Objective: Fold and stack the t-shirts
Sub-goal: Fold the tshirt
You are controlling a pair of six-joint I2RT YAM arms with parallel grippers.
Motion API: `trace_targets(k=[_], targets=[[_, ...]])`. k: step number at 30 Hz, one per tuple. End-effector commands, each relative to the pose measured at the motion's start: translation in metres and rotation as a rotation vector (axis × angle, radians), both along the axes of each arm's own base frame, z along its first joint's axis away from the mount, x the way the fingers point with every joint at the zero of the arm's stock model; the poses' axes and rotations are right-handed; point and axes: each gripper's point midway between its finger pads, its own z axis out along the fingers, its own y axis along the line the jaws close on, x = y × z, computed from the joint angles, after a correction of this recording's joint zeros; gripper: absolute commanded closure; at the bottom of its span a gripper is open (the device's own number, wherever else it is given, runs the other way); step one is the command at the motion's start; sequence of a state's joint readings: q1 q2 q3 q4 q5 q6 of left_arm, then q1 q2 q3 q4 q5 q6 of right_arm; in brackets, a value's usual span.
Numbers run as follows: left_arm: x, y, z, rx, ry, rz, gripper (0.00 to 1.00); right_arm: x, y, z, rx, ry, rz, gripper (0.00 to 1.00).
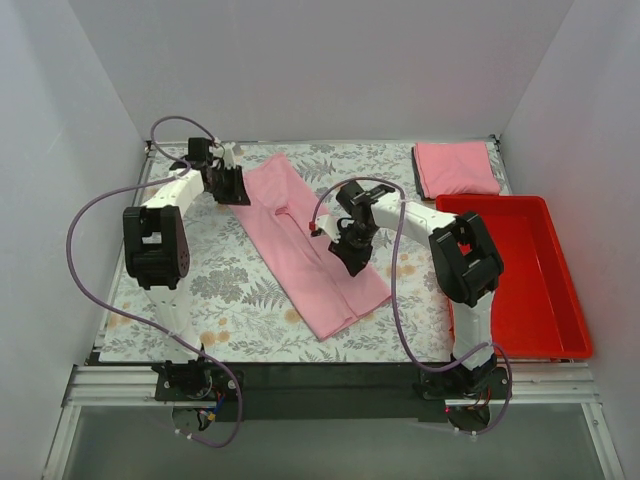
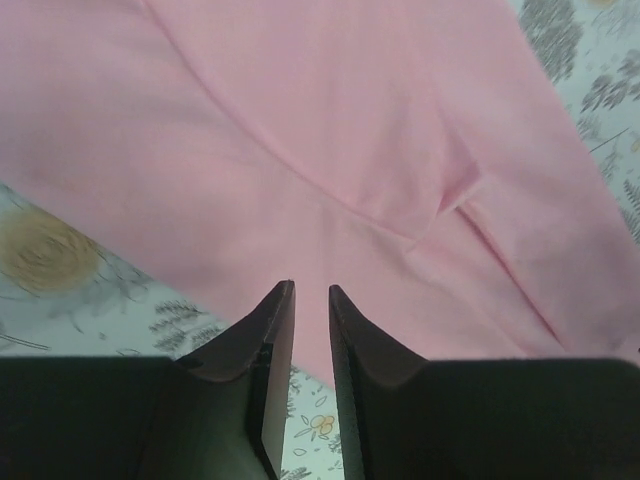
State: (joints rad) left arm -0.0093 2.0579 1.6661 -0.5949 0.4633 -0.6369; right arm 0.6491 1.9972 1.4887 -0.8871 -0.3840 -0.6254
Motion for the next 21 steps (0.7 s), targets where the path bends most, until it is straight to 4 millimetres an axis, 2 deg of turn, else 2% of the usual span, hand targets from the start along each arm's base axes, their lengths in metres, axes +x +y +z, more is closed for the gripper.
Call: trace_targets(k=[1,4,7,11,13,15,16,18,19,20,21], targets=[[-0.028,-0.005,-0.001,-0.011,0.031,0.022,0.81,0.017,-0.015,0.005,-0.034,-0.067,-0.022,0.78],[-0.034,-0.013,-0.003,-0.042,0.029,0.010,0.81,0.011,-0.023,-0.002,-0.055,-0.049,-0.018,0.79],[-0.043,-0.023,-0.021,-0.035,0.096,-0.003,0.81,0.003,-0.028,-0.012,-0.071,-0.021,-0.013,0.80],[-0.043,-0.018,-0.046,0.020,0.150,0.030,0.81,-0.011,-0.026,-0.021,-0.063,0.031,-0.018,0.82],[-0.042,-0.013,-0.063,0.050,0.195,0.045,0.82,-0.024,-0.027,-0.028,-0.068,0.065,-0.013,0.83],[-0.036,-0.010,-0.067,0.069,0.202,0.049,0.82,-0.041,-0.025,-0.034,-0.064,0.099,-0.005,0.84],[-0.034,-0.010,-0.076,0.077,0.215,0.046,0.82,-0.047,-0.023,-0.035,-0.057,0.112,-0.002,0.84],[-0.022,-0.011,-0.076,0.076,0.203,0.041,0.82,-0.067,-0.011,-0.036,-0.031,0.161,0.009,0.84],[-0.022,-0.016,-0.089,0.066,0.229,0.020,0.82,-0.080,-0.006,-0.039,-0.025,0.175,0.030,0.84],[-0.009,-0.021,-0.083,0.063,0.202,0.007,0.83,-0.088,-0.001,-0.039,-0.020,0.196,0.024,0.84],[-0.008,-0.032,-0.086,0.067,0.207,-0.023,0.83,-0.096,0.008,-0.036,0.012,0.219,0.034,0.84]])
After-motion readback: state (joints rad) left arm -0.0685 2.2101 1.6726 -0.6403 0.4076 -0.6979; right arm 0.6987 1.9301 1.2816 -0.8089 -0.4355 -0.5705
